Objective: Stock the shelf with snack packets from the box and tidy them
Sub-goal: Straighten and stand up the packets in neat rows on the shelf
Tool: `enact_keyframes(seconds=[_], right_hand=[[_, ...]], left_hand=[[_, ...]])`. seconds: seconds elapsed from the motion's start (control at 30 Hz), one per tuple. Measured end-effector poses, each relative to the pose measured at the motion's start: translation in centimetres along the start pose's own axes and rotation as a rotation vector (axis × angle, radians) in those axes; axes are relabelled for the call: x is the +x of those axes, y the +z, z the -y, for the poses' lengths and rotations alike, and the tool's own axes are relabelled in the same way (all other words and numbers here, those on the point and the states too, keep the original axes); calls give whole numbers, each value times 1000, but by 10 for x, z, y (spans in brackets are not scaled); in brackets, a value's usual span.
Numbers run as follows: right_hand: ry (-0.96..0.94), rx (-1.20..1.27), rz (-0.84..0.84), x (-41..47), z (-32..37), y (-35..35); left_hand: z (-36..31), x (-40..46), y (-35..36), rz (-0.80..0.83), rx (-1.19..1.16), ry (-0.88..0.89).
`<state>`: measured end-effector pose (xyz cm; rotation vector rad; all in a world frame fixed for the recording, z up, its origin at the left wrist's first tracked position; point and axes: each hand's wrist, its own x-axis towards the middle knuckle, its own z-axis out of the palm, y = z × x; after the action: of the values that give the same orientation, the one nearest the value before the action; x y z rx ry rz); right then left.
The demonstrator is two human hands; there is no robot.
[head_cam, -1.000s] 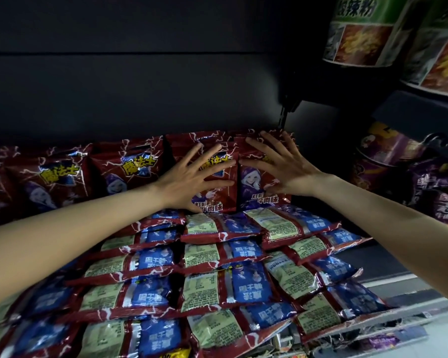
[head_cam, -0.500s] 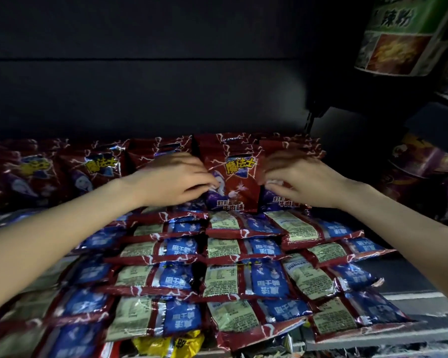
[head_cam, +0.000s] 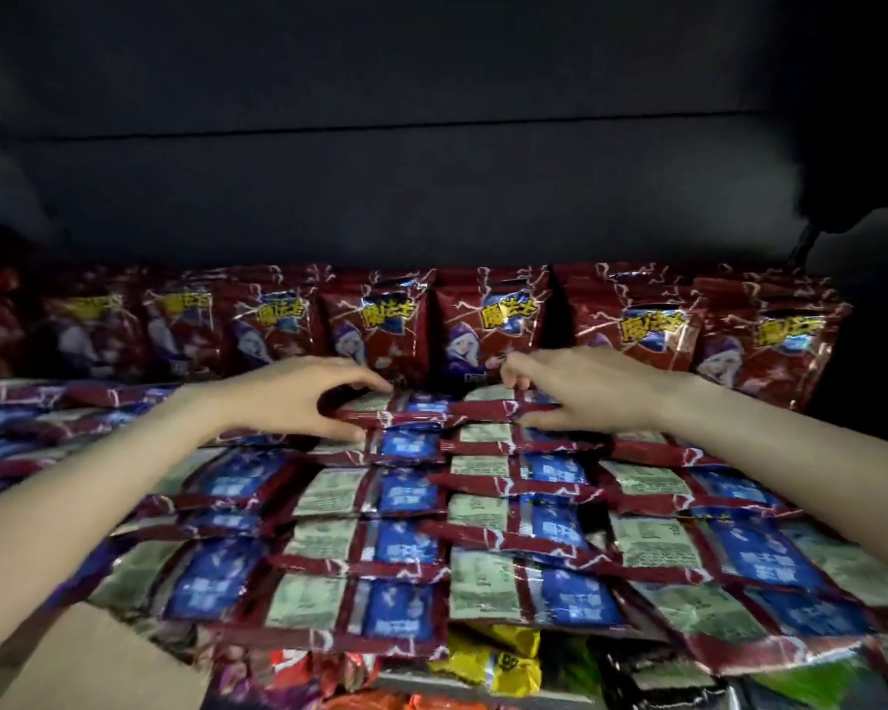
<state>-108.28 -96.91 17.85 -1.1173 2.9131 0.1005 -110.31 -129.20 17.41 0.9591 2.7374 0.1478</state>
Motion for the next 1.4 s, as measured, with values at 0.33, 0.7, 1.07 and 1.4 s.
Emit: enact_keyframes(seconds=[0.33,0.7,1.07,1.4], right_hand=[[352,-62,-126,41,18,-20],[416,-115,-320,80,8,-11],[176,-266,-389,75,8,4],[137,-378,-302,72,12,6]], left_hand=[[37,29,-25,-151,172,123],[48,62,-38,-435,352,100],[44,81,11,-331,692,123],[69,58,25,-388,822,204]])
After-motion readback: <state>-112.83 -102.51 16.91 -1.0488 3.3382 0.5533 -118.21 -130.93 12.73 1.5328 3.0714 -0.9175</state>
